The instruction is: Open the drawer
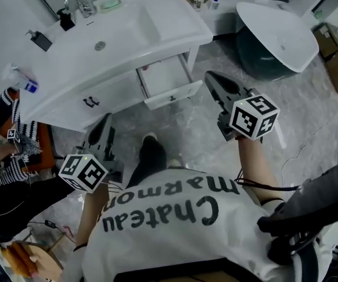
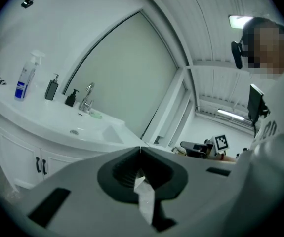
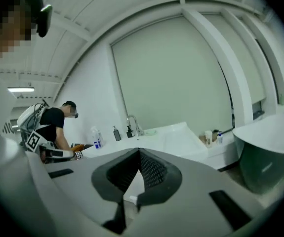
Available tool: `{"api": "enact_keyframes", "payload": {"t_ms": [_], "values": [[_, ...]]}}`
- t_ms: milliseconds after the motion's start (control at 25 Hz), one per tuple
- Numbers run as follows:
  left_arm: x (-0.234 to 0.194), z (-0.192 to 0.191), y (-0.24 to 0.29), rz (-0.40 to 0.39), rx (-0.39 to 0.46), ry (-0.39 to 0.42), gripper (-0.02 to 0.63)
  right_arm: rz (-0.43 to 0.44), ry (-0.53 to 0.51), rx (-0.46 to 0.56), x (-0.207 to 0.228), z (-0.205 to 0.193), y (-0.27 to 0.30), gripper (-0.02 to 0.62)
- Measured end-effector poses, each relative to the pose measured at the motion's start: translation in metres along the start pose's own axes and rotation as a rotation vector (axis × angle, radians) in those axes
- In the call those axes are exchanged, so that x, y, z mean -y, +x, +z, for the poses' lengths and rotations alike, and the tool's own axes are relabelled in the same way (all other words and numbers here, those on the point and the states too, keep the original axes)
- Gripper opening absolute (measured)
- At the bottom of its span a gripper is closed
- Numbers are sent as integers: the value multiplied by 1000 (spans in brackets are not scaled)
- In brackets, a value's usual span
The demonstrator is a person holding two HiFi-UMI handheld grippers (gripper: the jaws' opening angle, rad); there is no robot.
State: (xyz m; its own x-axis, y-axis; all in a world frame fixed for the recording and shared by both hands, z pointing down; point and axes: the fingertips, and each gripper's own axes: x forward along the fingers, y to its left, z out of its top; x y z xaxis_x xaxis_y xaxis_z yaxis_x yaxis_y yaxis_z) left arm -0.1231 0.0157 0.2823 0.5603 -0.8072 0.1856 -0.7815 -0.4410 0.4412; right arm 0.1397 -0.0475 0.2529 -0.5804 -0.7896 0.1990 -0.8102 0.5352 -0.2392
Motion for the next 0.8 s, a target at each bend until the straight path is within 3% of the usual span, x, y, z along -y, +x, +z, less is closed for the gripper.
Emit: {"api": "enact_keyframes", "payload": {"t_ms": [120,280,560,800], "values": [[25,19,-3,-48,2,57,9,-8,-102,5,-10,13,-12,11],[42,37,-6,-104,-3,138,9,-23,-40,29,-22,17,-29,11],[43,54,-20,-198,-11,168,9,-121,-29,47,-46,8,-40,11],[26,53,-40,-209,-28,166,9,-182,-81,0,-66,-1,-44,9]]}}
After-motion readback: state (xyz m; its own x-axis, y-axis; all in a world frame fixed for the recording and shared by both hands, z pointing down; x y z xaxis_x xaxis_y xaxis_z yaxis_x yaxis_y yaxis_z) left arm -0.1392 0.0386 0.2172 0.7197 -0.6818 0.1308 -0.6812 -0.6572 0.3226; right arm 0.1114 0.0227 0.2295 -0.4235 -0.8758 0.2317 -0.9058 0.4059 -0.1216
